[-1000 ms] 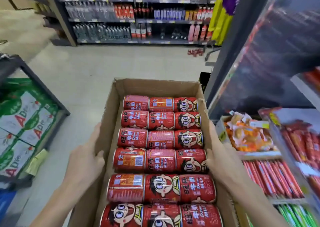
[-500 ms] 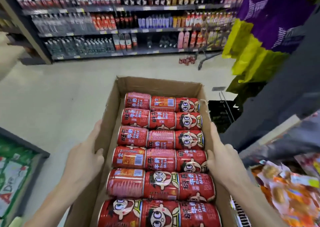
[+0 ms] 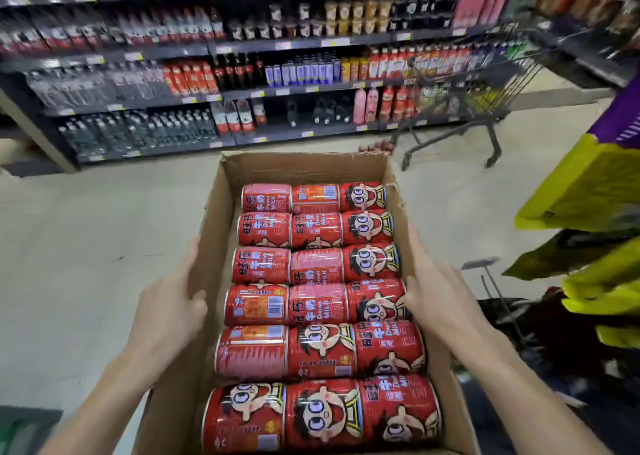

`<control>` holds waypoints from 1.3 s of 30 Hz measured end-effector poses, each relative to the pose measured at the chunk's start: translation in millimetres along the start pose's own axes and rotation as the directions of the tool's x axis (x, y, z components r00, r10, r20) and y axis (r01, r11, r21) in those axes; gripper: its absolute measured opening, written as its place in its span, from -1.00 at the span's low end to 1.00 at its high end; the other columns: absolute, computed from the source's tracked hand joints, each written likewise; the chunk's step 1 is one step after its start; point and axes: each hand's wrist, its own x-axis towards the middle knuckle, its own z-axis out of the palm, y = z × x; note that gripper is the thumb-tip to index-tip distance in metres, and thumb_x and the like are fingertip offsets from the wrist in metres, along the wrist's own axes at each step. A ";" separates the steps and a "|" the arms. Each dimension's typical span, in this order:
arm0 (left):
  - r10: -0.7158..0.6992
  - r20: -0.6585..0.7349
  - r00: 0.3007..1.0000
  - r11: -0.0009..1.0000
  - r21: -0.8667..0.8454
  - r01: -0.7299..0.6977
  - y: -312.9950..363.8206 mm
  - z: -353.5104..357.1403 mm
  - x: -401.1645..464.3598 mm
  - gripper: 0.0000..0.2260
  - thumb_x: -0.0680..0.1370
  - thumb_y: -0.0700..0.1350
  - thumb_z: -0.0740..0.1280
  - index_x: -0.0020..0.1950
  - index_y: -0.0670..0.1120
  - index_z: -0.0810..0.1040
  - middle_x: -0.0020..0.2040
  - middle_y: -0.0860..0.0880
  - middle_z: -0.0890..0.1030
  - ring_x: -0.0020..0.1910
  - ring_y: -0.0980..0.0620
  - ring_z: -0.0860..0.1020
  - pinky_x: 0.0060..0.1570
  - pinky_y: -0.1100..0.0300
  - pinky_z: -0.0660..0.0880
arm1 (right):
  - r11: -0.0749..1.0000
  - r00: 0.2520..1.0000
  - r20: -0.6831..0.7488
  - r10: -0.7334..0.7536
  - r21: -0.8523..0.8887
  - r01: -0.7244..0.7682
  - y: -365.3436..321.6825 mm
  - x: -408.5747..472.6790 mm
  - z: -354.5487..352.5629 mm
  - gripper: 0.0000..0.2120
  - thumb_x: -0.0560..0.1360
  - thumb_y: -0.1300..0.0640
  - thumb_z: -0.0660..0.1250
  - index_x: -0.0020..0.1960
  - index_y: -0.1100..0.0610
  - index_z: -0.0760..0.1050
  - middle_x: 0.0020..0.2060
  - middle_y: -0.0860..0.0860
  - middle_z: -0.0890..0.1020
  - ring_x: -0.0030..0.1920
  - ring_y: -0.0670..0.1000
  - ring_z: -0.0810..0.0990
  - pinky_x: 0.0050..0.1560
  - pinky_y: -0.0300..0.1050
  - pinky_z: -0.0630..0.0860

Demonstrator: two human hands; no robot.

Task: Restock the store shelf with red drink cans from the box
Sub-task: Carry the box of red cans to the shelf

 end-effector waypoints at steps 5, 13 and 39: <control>0.011 0.008 1.000 1.000 -0.030 -0.010 26.9 9.2 105.3 -0.29 0.46 -0.37 0.40 0.54 -0.01 0.26 0.32 -0.17 0.54 0.23 -0.29 0.53 0.19 -0.06 0.46 | 0.998 0.998 -0.009 0.055 -0.010 -0.055 -1.3 104.4 -1.1 -0.13 0.52 0.21 0.25 0.61 -0.07 -0.24 -0.02 0.19 0.67 -0.07 0.26 0.61 -0.24 -0.04 0.31; 0.111 0.058 0.992 0.994 -0.016 -0.110 67.3 32.4 307.5 -0.26 0.49 -0.32 0.38 0.56 0.11 0.17 0.23 -0.24 0.60 0.13 -0.31 0.57 0.14 -0.09 0.51 | 0.991 0.987 -0.085 0.137 0.019 -0.136 -9.7 274.2 -4.0 -0.12 0.51 0.20 0.25 0.61 -0.09 -0.23 0.02 0.20 0.66 -0.03 0.24 0.61 -0.20 -0.04 0.39; 0.410 0.124 0.904 0.912 -0.052 -0.406 368.9 217.9 801.4 -0.18 0.42 -0.35 0.43 0.57 0.09 0.17 -0.08 -0.30 0.67 -0.12 -0.35 0.60 -0.22 0.00 0.42 | 0.915 0.876 -0.275 0.396 0.045 -0.400 144.4 740.0 -143.3 -0.07 0.46 0.22 0.22 0.58 -0.22 -0.29 -0.26 0.07 0.57 -0.26 0.18 0.55 -0.28 -0.04 0.40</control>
